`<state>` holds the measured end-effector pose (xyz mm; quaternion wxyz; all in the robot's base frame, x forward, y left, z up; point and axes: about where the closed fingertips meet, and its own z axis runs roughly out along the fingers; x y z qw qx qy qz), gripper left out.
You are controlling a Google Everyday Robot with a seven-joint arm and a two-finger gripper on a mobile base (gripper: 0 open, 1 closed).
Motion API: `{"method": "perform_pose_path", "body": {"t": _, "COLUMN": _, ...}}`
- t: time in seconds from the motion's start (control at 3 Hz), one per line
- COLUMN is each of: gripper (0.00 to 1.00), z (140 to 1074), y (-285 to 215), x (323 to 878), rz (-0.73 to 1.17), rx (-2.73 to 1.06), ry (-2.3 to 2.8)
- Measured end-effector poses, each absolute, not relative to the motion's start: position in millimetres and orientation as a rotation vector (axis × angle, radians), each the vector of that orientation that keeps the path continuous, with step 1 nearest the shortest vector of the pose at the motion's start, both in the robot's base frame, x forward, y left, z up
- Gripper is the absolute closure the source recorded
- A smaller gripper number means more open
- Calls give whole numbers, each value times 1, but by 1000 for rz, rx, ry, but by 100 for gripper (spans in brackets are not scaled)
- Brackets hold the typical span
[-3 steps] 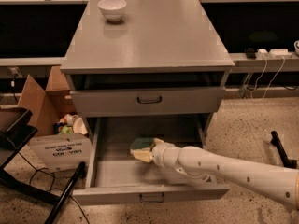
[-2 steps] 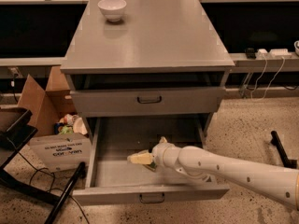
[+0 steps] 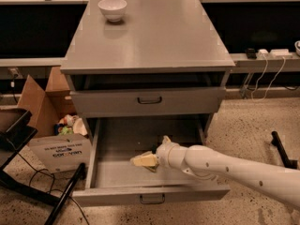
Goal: Place sponge into middle drawer
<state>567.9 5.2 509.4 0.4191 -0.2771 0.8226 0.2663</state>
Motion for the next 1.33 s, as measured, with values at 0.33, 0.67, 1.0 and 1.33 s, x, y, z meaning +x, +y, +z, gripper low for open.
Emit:
{"method": "perform_pose_path", "body": {"t": 0.33, "gripper": 0, "z": 514, "y": -4, "x": 511, "rz": 694, "rx": -799, "ry": 2173}}
{"method": "perform_pose_path", "body": {"t": 0.67, "gripper": 0, "z": 506, "y": -20, "x": 425, "rz": 730, "rx": -965, "ry": 2377}}
{"method": "perform_pose_path", "body": {"t": 1.0, "gripper": 0, "z": 521, "y": -43, "x": 364, "rz": 703, "rx": -1093, "ry": 2550}}
{"method": "perform_pose_path", "body": {"t": 1.33, "gripper": 0, "z": 562, "y": -71, "x": 340, "rz": 591, "rx": -1126, "ry": 2643}}
